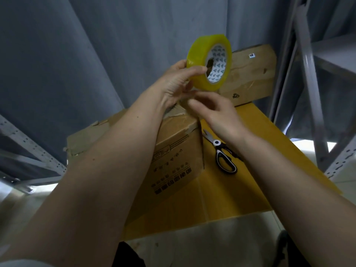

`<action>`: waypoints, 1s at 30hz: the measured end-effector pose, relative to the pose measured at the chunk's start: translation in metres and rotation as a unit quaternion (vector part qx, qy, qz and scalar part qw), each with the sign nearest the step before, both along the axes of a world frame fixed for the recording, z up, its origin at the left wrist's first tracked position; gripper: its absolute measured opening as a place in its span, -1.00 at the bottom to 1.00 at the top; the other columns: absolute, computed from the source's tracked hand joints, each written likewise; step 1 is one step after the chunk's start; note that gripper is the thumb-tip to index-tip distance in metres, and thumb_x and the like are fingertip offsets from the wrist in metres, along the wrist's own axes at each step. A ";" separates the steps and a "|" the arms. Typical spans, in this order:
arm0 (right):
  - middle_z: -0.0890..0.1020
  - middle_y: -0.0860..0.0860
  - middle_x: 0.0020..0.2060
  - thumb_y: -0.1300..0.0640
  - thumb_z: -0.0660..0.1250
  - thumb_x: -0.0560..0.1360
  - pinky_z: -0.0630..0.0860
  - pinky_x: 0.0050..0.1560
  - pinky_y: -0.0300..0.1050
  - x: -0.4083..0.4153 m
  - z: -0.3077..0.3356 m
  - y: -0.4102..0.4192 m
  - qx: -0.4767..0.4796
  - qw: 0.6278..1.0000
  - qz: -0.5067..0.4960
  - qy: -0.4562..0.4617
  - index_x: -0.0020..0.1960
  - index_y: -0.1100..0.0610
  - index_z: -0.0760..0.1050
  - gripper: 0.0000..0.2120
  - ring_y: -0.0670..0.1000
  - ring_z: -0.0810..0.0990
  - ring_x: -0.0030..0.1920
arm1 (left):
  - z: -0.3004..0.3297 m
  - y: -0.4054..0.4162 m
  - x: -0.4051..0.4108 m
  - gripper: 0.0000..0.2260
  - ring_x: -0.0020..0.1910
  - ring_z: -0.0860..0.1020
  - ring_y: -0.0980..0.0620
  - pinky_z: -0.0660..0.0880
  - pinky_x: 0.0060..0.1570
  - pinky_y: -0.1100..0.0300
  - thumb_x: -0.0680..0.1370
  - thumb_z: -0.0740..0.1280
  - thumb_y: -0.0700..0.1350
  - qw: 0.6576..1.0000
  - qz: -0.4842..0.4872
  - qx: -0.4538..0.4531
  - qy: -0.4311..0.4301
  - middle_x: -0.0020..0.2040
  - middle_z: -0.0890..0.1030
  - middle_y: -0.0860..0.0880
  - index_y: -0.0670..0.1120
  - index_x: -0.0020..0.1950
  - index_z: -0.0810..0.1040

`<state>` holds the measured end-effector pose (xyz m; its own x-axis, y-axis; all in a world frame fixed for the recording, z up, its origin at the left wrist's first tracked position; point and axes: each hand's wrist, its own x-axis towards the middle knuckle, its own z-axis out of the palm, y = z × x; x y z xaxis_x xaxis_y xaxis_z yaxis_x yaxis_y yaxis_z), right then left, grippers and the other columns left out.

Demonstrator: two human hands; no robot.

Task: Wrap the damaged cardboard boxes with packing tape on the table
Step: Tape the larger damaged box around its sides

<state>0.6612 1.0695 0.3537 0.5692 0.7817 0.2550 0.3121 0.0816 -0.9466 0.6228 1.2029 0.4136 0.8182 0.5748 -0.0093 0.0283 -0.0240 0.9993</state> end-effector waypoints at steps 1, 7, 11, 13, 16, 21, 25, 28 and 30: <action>0.57 -0.03 0.19 0.09 0.34 0.55 0.46 0.24 -0.19 -0.009 0.005 0.005 0.012 0.998 0.060 0.014 0.35 0.16 0.44 -0.60 -0.10 0.53 0.20 | -0.001 0.000 0.000 -0.85 -0.19 0.55 0.05 0.60 -0.02 0.08 0.50 0.42 -0.22 1.000 0.003 -0.002 -0.007 -0.17 0.61 -0.02 -0.03 -0.03 0.49; 0.65 0.15 0.03 0.07 0.20 0.62 0.49 0.10 0.00 -0.018 0.010 0.018 -0.125 0.985 0.057 -0.105 0.13 0.24 0.59 -0.71 0.13 0.58 0.09 | -0.002 0.003 0.001 -0.79 -0.17 0.47 0.04 0.49 0.19 -0.14 0.50 0.41 -0.18 0.999 0.031 0.022 0.029 0.05 0.56 -0.07 -0.01 0.06 0.45; 0.61 0.07 -0.19 -0.29 0.03 0.58 0.41 -0.14 -0.06 -0.009 0.010 0.007 -0.255 0.955 0.078 -0.131 -0.11 0.15 0.57 -0.43 0.08 0.56 -0.11 | 0.003 -0.003 0.001 -0.81 -0.18 0.43 0.07 0.52 0.19 -0.12 0.52 0.39 -0.17 0.999 0.033 0.010 0.017 0.11 0.53 -0.07 0.00 0.04 0.43; 0.64 0.07 0.05 -0.43 -0.03 0.50 0.47 0.02 -0.04 0.006 0.006 -0.007 -0.258 0.962 0.085 -0.020 0.28 0.07 0.51 -0.29 0.07 0.58 0.06 | 0.011 -0.008 -0.001 -0.84 -0.13 0.47 0.04 0.52 0.19 -0.10 0.53 0.38 -0.18 1.000 0.021 -0.004 -0.002 0.19 0.55 -0.10 0.00 0.03 0.44; 0.55 0.13 0.24 -0.41 0.12 0.48 0.56 0.05 0.02 0.041 0.008 -0.023 -0.100 0.971 -0.036 0.216 0.43 0.07 0.36 -0.28 0.14 0.60 0.11 | 0.027 -0.025 0.000 -0.85 -0.29 0.48 0.08 0.54 0.15 -0.06 0.53 0.38 -0.19 1.000 -0.021 -0.001 -0.022 0.12 0.58 -0.09 0.02 -0.03 0.47; 0.65 0.16 0.10 -0.07 0.30 0.53 0.57 0.10 0.12 0.076 0.023 -0.046 0.130 0.892 0.097 0.423 0.18 0.09 0.53 -0.68 0.18 0.68 -0.02 | 0.018 -0.085 0.011 -0.74 -0.41 0.59 0.03 0.54 0.06 -0.20 0.47 0.41 -0.33 0.992 -0.123 -0.012 -0.014 -0.24 0.64 -0.08 -0.16 0.12 0.51; 0.66 0.17 -0.01 0.29 0.27 0.55 0.62 -0.42 -0.06 0.081 0.008 -0.066 0.104 0.874 -0.007 0.475 0.31 0.22 0.45 -0.67 0.08 0.70 -0.22 | -0.018 -0.106 0.012 -0.48 -0.13 0.65 -0.05 0.62 -0.11 0.07 0.38 0.42 -0.47 0.993 -0.108 -0.039 0.025 -0.01 0.62 -0.15 -0.23 0.32 0.46; 0.64 0.22 0.02 0.30 0.29 0.55 0.61 -0.45 -0.06 0.082 -0.010 -0.077 0.099 0.848 -0.025 0.519 0.28 0.22 0.42 -0.70 0.11 0.69 -0.26 | -0.043 -0.113 0.013 -0.51 -0.09 0.62 -0.05 0.62 -0.07 0.11 0.42 0.34 -0.52 0.988 -0.058 -0.142 0.017 -0.02 0.61 -0.14 -0.15 0.28 0.47; 0.63 0.22 -0.05 0.31 0.29 0.55 0.64 -0.41 -0.03 0.083 -0.020 -0.078 0.103 0.837 -0.034 0.537 0.16 0.23 0.43 -0.81 0.12 0.69 -0.28 | -0.056 -0.120 0.016 -0.64 -0.12 0.60 -0.03 0.61 -0.09 0.16 0.48 0.27 -0.52 0.967 -0.029 -0.251 0.011 -0.06 0.60 -0.16 -0.19 0.18 0.50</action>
<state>0.7445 0.9911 0.3341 0.5978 0.7411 -0.3055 -0.6982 0.2942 -0.6526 0.6389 1.0831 0.3573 0.8449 0.4471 -0.2935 0.0625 0.4625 0.8844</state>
